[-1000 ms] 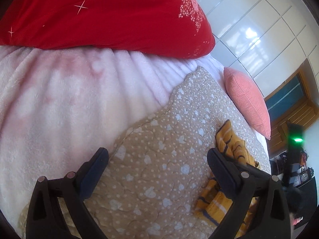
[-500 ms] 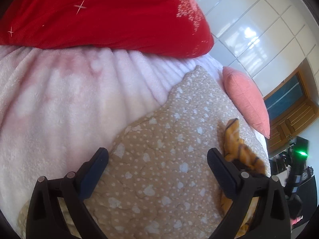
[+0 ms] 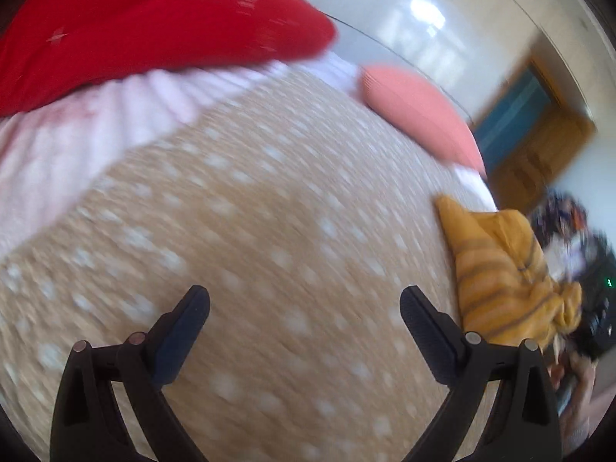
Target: Fold small clothes
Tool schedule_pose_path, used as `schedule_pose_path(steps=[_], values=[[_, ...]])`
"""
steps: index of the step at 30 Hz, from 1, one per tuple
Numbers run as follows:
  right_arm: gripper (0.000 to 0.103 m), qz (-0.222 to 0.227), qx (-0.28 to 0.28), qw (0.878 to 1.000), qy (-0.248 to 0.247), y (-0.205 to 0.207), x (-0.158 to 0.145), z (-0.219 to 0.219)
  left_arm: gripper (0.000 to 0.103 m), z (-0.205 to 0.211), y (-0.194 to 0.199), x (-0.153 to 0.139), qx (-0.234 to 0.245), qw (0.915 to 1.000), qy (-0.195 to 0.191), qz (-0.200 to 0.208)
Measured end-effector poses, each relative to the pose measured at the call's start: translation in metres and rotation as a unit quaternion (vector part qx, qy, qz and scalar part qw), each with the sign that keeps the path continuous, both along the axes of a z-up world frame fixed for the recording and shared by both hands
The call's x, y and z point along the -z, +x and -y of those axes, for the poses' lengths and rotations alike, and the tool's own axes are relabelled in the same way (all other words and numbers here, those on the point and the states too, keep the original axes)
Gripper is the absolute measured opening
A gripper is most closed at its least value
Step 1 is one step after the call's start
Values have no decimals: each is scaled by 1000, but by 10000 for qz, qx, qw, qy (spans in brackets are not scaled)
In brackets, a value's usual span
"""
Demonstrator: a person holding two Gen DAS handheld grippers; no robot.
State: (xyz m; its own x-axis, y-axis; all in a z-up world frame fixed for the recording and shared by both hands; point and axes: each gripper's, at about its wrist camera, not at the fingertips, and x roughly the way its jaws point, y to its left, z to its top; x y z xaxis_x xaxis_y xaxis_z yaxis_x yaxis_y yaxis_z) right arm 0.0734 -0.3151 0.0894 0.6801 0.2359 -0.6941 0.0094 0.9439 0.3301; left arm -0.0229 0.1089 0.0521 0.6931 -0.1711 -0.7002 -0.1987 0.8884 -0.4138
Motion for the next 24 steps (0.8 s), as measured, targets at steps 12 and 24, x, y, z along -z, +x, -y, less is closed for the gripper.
schedule_pose_path(steps=[12, 24], values=[[57, 168, 367, 9981, 474, -42, 25, 71, 99, 99, -7, 4, 1148, 9908, 621, -348], [34, 285, -920, 9941, 493, -41, 2, 4, 99, 166, 44, -30, 1425, 9892, 334, 13]])
